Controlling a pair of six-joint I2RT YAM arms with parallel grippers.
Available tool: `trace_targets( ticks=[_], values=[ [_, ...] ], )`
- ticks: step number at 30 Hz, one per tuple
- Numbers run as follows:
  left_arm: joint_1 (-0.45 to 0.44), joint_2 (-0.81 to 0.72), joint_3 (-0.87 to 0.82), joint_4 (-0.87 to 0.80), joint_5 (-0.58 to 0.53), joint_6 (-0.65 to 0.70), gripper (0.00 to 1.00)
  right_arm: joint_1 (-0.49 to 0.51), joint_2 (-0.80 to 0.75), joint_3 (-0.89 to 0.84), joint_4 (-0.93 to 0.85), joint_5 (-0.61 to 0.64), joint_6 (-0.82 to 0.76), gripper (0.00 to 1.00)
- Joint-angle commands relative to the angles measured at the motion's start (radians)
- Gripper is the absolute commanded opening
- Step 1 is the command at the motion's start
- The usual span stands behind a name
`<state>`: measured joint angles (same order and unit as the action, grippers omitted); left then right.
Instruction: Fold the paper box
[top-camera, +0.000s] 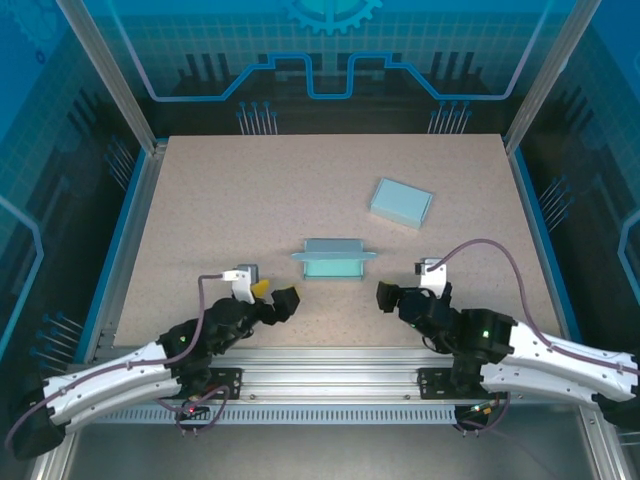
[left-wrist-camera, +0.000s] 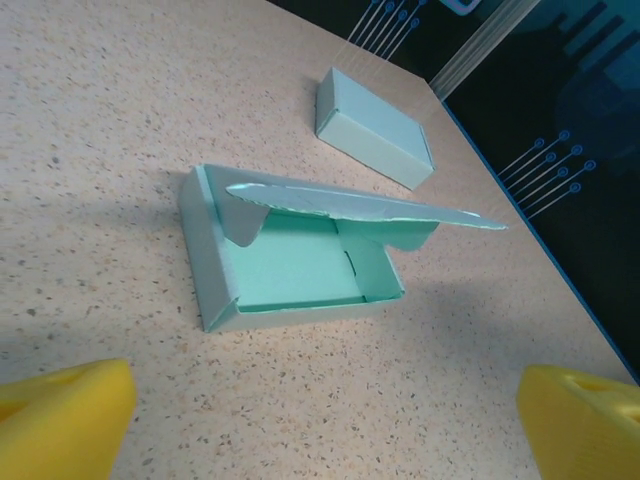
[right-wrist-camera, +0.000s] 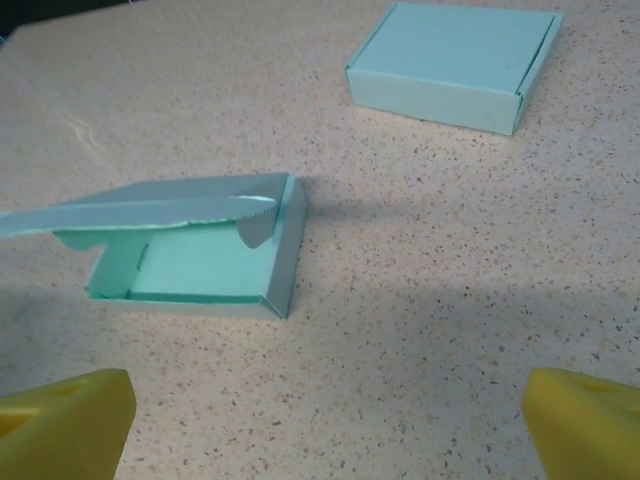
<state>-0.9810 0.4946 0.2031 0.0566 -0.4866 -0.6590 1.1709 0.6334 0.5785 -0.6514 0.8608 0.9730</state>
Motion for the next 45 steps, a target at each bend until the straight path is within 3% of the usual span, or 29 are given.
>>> trace_targets(
  ticks=[1, 5, 8, 11, 15, 22, 27, 45],
  values=[
    [-0.005, -0.024, 0.070, -0.145, -0.092, 0.063, 0.99, -0.017, -0.009, 0.046, -0.026, 0.031, 0.009, 1.00],
    [0.013, 0.072, 0.145, -0.070, -0.150, 0.209, 0.99, -0.111, 0.088, 0.133, -0.041, -0.007, -0.050, 1.00],
    [0.073, 0.188, 0.226, -0.038, -0.139, 0.324, 0.99, -0.227, 0.195, 0.205, -0.028, -0.115, -0.124, 1.00],
    [0.199, 0.312, 0.321, -0.035, -0.063, 0.391, 0.99, -0.347, 0.319, 0.271, 0.012, -0.256, -0.206, 1.00],
    [0.352, 0.466, 0.432, -0.029, 0.107, 0.392, 0.99, -0.430, 0.480, 0.374, 0.032, -0.340, -0.269, 1.00],
    [0.403, 0.755, 0.605, -0.045, 0.207, 0.473, 0.99, -0.461, 0.742, 0.537, 0.015, -0.400, -0.327, 1.00],
    [0.409, 0.886, 0.644, -0.030, 0.270, 0.458, 0.99, -0.462, 0.875, 0.598, -0.014, -0.408, -0.338, 1.00],
    [0.412, 1.031, 0.505, 0.033, 0.260, 0.345, 0.99, -0.464, 0.995, 0.482, 0.077, -0.458, -0.269, 1.00]
  ],
)
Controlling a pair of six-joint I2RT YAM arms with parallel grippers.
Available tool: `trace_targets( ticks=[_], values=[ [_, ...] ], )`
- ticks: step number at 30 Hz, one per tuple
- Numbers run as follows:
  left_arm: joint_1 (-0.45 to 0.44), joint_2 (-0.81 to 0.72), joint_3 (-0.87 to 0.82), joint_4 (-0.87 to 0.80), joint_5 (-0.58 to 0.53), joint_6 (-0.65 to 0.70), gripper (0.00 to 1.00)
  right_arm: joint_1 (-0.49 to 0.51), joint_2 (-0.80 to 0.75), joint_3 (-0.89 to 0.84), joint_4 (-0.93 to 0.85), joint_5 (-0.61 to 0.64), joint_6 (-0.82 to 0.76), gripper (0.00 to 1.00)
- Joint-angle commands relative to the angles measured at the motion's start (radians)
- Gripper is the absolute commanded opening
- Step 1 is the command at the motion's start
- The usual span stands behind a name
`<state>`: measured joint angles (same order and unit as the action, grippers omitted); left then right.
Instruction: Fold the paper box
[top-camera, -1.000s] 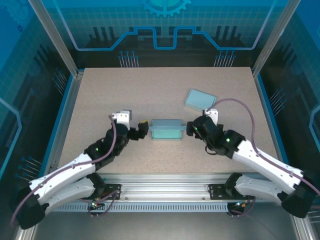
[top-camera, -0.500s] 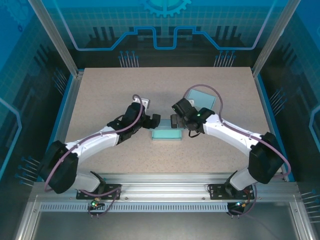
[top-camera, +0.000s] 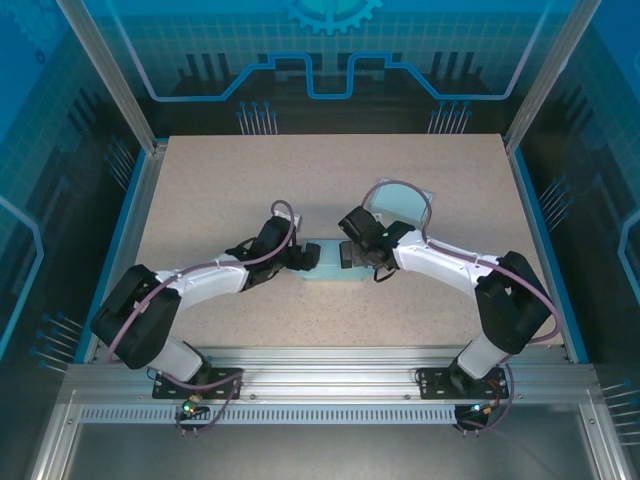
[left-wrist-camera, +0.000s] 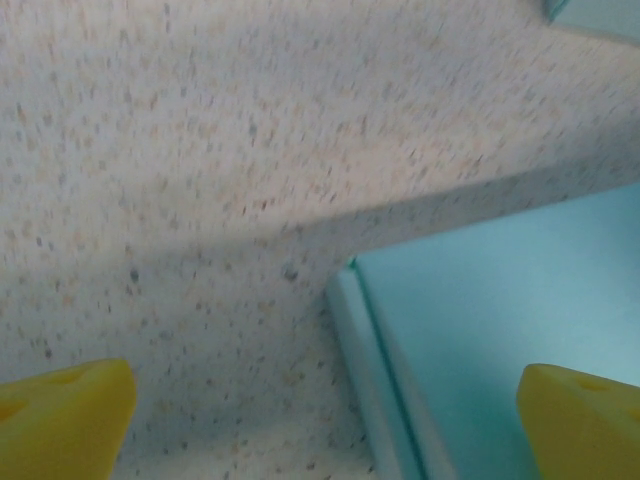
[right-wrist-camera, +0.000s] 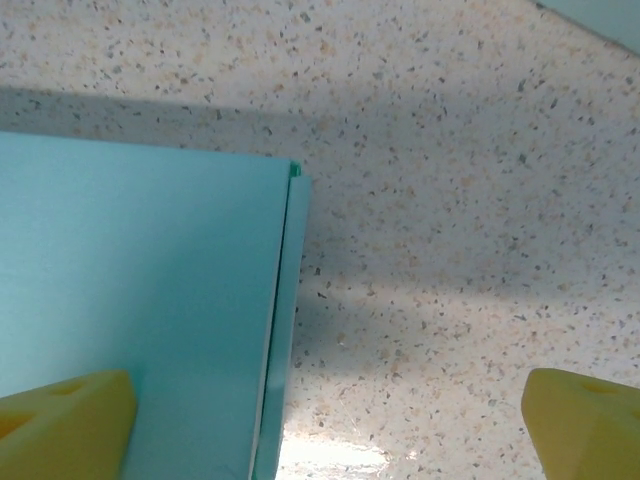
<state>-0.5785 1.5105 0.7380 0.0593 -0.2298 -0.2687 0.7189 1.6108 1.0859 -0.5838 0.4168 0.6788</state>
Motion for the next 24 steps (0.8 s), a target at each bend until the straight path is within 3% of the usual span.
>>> trace_targets(
  ticks=[1, 11, 24],
  values=[
    [0.009, 0.023, -0.040, 0.037, 0.003, -0.057, 0.99, -0.012, 0.020, -0.031, 0.011, -0.014, 0.029, 1.00],
    [0.011, 0.066, -0.091, 0.086, 0.011, -0.150, 0.98, -0.012, 0.044, -0.088, 0.059, -0.025, 0.054, 1.00],
    [0.014, 0.069, -0.132, 0.115, 0.036, -0.201, 0.81, -0.012, 0.050, -0.149, 0.127, -0.060, 0.083, 1.00]
  ],
)
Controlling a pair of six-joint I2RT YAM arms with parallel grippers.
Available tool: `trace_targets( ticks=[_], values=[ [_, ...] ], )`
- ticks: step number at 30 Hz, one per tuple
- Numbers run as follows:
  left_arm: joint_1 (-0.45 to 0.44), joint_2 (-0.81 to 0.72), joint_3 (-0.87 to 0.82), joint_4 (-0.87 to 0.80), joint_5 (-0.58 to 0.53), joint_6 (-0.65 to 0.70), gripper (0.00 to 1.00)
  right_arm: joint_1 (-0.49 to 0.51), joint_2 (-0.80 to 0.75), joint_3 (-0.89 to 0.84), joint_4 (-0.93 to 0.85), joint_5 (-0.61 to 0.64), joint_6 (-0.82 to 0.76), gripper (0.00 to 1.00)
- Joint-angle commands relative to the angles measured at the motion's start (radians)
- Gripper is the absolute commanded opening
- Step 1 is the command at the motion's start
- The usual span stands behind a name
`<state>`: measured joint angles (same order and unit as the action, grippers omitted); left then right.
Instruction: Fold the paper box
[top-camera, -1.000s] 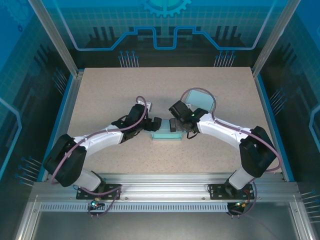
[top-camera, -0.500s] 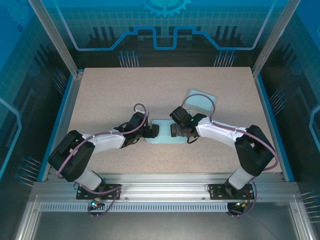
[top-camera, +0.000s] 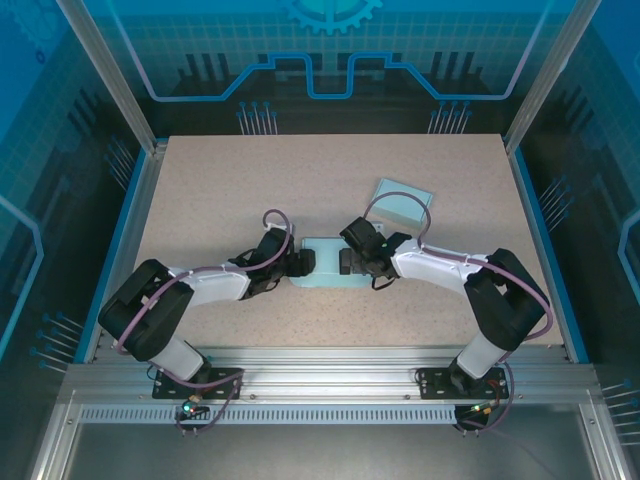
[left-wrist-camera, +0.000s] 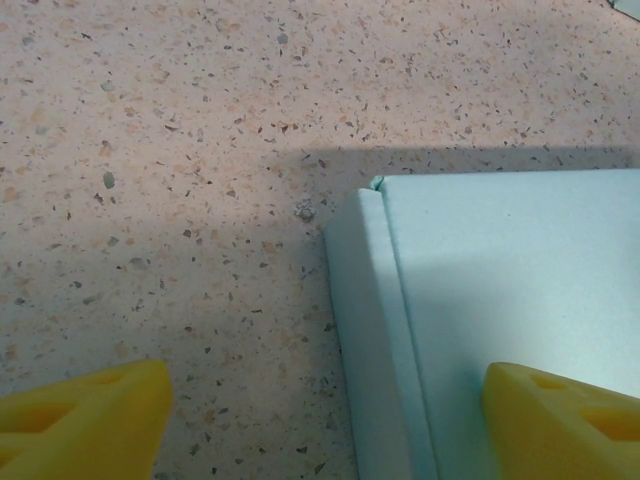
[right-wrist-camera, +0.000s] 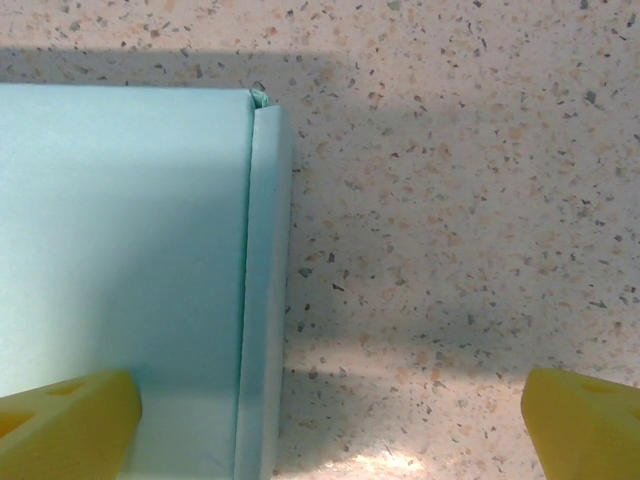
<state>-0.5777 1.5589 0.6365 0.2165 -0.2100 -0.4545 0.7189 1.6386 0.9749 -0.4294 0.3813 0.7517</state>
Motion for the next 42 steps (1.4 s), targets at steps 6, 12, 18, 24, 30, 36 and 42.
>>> trace_targets(
  ticks=[6, 12, 18, 24, 30, 36, 42],
  values=[
    [0.013, -0.023, -0.036, -0.029, 0.111, -0.022, 0.70, -0.014, -0.086, -0.076, 0.049, -0.074, 0.005, 1.00],
    [0.013, -0.064, -0.061, 0.018, 0.172, -0.046, 0.62, -0.039, -0.201, -0.183, 0.190, -0.182, 0.046, 1.00],
    [0.015, -0.047, -0.070, 0.018, 0.160, -0.050, 0.50, -0.078, -0.219, -0.278, 0.339, -0.285, 0.090, 1.00],
    [0.034, -0.037, -0.094, 0.027, 0.171, -0.072, 0.35, -0.102, -0.184, -0.317, 0.434, -0.350, 0.113, 1.00],
    [0.094, -0.026, -0.136, 0.077, 0.238, -0.108, 0.19, -0.109, -0.163, -0.334, 0.519, -0.405, 0.120, 1.00],
    [0.158, 0.016, -0.191, 0.205, 0.351, -0.159, 0.15, -0.116, -0.131, -0.346, 0.615, -0.476, 0.135, 1.00],
    [0.191, 0.068, -0.222, 0.307, 0.414, -0.206, 0.09, -0.119, -0.096, -0.359, 0.693, -0.510, 0.156, 1.00]
  ],
)
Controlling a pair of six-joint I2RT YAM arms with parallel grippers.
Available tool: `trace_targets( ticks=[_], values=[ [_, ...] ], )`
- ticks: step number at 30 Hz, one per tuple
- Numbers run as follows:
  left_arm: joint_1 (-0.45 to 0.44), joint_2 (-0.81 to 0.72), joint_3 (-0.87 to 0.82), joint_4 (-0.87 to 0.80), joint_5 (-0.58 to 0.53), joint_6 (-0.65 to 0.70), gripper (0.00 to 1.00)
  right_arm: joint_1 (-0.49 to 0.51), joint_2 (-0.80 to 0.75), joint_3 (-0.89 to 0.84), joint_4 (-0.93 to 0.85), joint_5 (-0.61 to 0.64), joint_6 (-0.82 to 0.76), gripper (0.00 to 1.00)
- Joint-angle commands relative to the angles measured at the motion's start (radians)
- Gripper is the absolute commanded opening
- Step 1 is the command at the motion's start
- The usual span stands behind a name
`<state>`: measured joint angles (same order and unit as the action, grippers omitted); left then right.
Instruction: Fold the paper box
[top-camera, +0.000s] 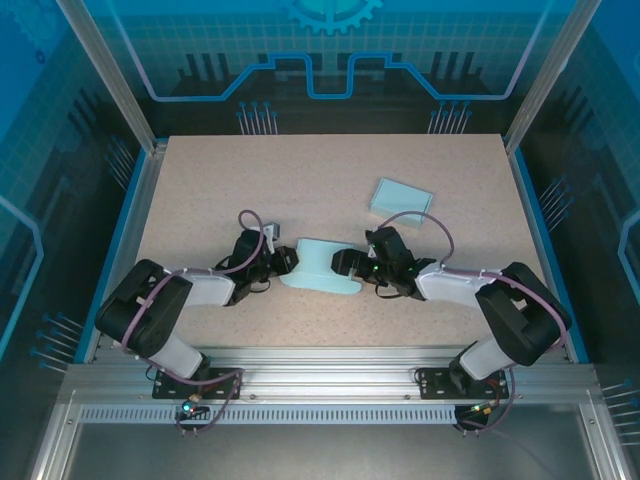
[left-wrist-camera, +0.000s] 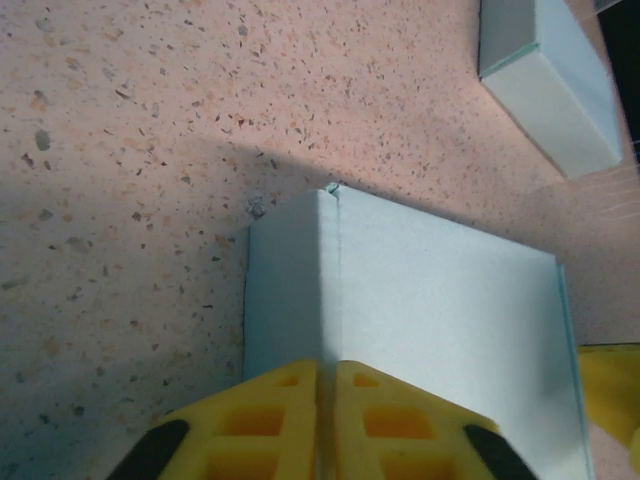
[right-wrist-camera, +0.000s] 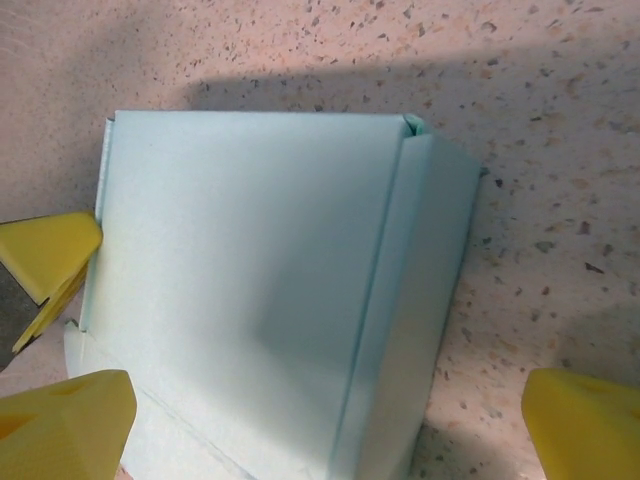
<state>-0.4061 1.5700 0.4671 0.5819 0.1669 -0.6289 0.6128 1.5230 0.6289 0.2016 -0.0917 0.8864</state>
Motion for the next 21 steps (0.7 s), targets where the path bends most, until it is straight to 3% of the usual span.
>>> trace_targets(
  ticks=[1, 4, 12, 21],
  values=[
    [0.025, 0.065, -0.056, -0.042, 0.045, -0.039, 0.08, -0.014, 0.024, -0.016, 0.062, -0.039, 0.022, 1.00],
    [0.032, 0.079, -0.064, -0.013, 0.057, -0.059, 0.04, -0.015, 0.041, -0.028, 0.116, -0.048, 0.035, 1.00],
    [0.035, 0.081, -0.063, -0.003, 0.070, -0.067, 0.04, -0.015, 0.093, -0.043, 0.282, -0.125, 0.052, 0.99],
    [0.035, 0.064, -0.064, 0.001, 0.082, -0.071, 0.07, -0.015, 0.080, -0.037, 0.417, -0.220, 0.044, 0.89]
  ],
)
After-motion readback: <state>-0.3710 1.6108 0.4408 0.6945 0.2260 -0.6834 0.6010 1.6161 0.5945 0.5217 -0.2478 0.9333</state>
